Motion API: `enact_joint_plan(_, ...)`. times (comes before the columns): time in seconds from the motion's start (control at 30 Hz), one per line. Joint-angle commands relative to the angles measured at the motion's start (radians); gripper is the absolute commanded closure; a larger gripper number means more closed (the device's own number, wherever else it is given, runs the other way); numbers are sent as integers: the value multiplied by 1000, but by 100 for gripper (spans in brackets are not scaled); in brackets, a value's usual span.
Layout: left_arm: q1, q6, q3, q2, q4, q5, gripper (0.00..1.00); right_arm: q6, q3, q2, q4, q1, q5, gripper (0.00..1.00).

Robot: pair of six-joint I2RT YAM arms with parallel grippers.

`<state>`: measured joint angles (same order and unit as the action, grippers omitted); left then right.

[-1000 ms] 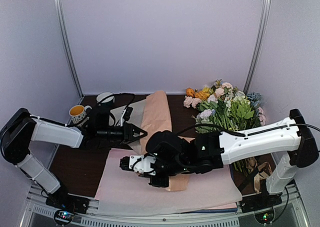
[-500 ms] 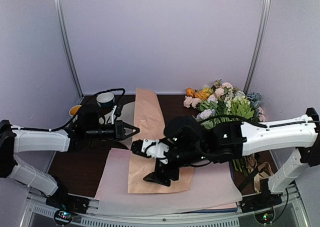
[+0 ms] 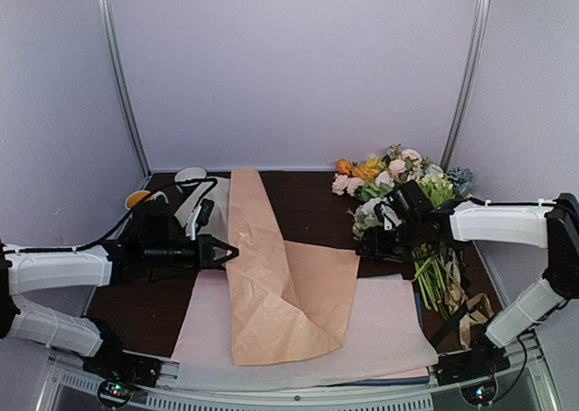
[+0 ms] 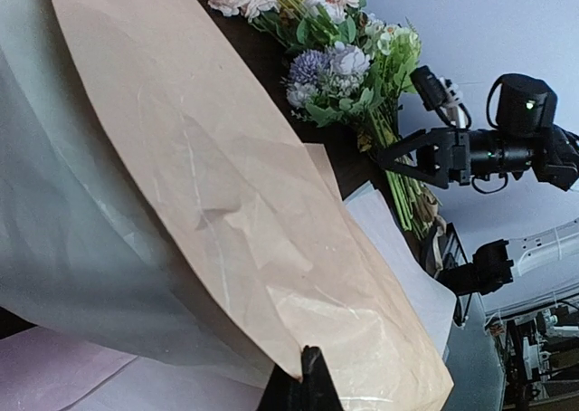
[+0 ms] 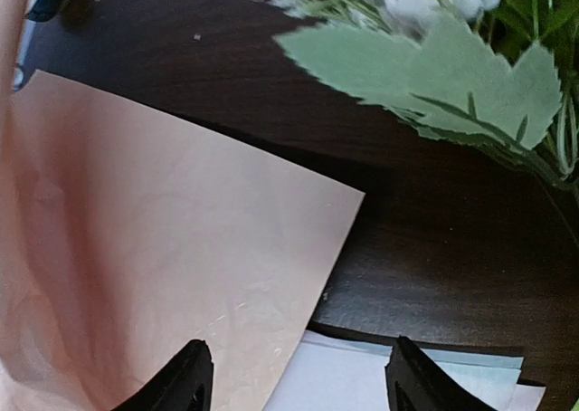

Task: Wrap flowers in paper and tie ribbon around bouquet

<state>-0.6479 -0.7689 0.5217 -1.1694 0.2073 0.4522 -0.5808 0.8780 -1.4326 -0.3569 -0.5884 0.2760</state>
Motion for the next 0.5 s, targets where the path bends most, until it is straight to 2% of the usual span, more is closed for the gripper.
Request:
enact_joint_plan(0.0, -4, 36, -6, 16, 12, -12, 100, -57, 60, -145, -26, 21, 1, 34)
enact_joint_plan(0.27, -4, 58, -5, 20, -2, 0, 100, -139, 95, -344, 139, 23, 113, 35)
enact_joint_plan(0.47, -4, 84, 8, 18, -30, 1, 100, -210, 84, -368, 330, 18, 243, 48)
